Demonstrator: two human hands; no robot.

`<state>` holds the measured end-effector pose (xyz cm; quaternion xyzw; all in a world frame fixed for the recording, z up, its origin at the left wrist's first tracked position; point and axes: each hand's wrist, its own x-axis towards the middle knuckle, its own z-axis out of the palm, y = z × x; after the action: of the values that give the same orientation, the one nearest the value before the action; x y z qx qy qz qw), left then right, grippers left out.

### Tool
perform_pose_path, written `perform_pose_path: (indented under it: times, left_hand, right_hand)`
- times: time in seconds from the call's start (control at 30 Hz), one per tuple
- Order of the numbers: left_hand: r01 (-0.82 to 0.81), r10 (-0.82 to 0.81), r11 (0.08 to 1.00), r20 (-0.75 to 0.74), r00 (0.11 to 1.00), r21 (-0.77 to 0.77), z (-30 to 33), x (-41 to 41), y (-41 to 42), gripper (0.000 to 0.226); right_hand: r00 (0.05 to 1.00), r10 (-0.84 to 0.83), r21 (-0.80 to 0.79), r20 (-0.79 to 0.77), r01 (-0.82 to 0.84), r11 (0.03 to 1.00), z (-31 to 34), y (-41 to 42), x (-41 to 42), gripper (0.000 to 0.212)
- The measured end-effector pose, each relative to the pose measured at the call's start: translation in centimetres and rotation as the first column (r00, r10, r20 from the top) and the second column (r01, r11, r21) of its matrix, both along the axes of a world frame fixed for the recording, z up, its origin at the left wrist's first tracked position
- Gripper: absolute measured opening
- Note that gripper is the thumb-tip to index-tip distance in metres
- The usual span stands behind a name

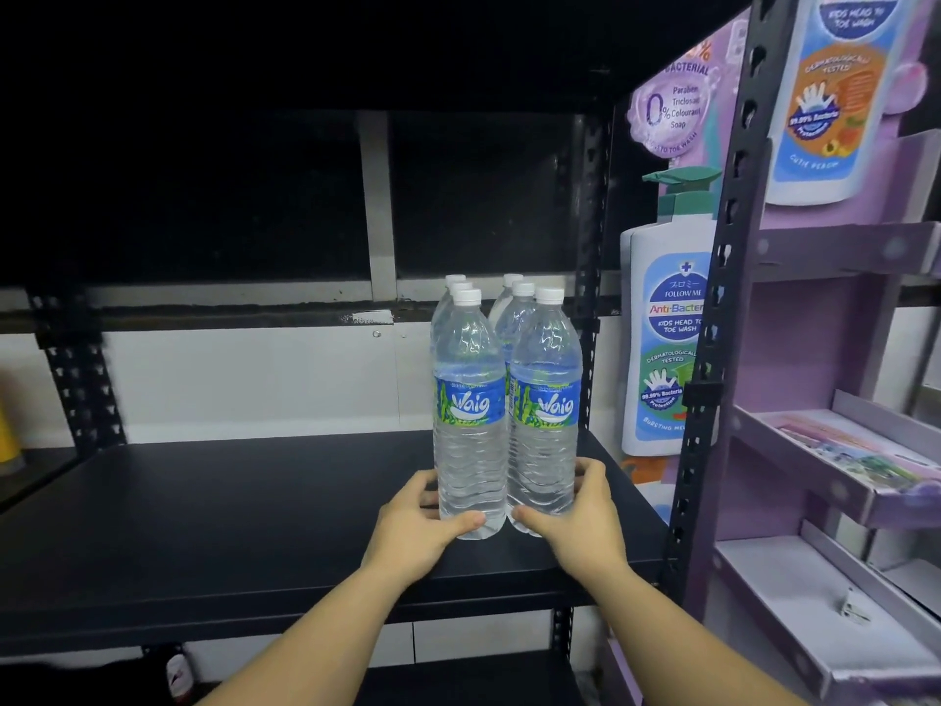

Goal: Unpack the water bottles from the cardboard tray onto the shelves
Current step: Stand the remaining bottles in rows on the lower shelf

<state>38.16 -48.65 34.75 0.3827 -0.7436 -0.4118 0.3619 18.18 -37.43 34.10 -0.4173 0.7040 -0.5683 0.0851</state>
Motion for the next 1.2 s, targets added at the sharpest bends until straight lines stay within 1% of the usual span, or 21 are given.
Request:
perform_pose_path:
  times: [0.2,0.37,0.57,0.7,0.83,1.0,1.1,1.2]
  left_hand:
    - [0.004,0.003,0.997,0.097,0.995,-0.074,-0.6,-0.3,0.1,0.068]
    - [-0.008,0.016,0.997,0.096,0.995,-0.082,-0.4,-0.2,0.5,0.068]
    - [-0.026,0.035,0.996,0.099,0.994,-0.085,-0.4,-0.4,0.4,0.077]
    - [-0.023,0.032,0.996,0.098,0.995,-0.086,-0.6,-0.5,0.0,0.08]
    - [-0.005,0.012,0.996,0.075,0.997,-0.086,-0.5,-0.3,0.1,0.088]
    - [0.0,0.011,0.993,0.097,0.995,-0.117,-0.6,-0.3,0.2,0.085]
    - [-0.008,0.022,0.992,0.11,0.994,-0.128,-0.5,-0.3,0.3,0.086]
    - [-0.012,0.028,0.991,0.115,0.993,-0.133,-0.4,-0.3,0.4,0.087]
  right_hand:
    - [0.999,0.032,-0.009,-0.011,-0.032,0.999,-0.4,0.0,-0.6,0.089]
    - [0.999,0.031,-0.013,-0.032,-0.032,0.999,-0.6,-0.1,-1.0,0.085]
    - [0.998,0.023,0.003,-0.063,-0.023,1.0,-1.0,-0.6,-1.0,0.09]
    - [0.998,0.018,0.034,-0.066,-0.016,0.999,-0.9,-0.7,-1.0,0.091]
    - [0.997,0.022,0.043,-0.072,-0.019,0.999,-0.9,-0.7,-0.9,0.089]
    - [0.996,0.003,0.033,-0.087,-0.001,0.999,-1.3,-0.7,-1.0,0.085]
    - [0.994,0.0,0.053,-0.112,0.006,0.999,-1.5,-0.8,-1.1,0.084]
    - [0.993,0.017,0.06,-0.115,-0.01,0.998,-1.5,-0.9,-1.2,0.078]
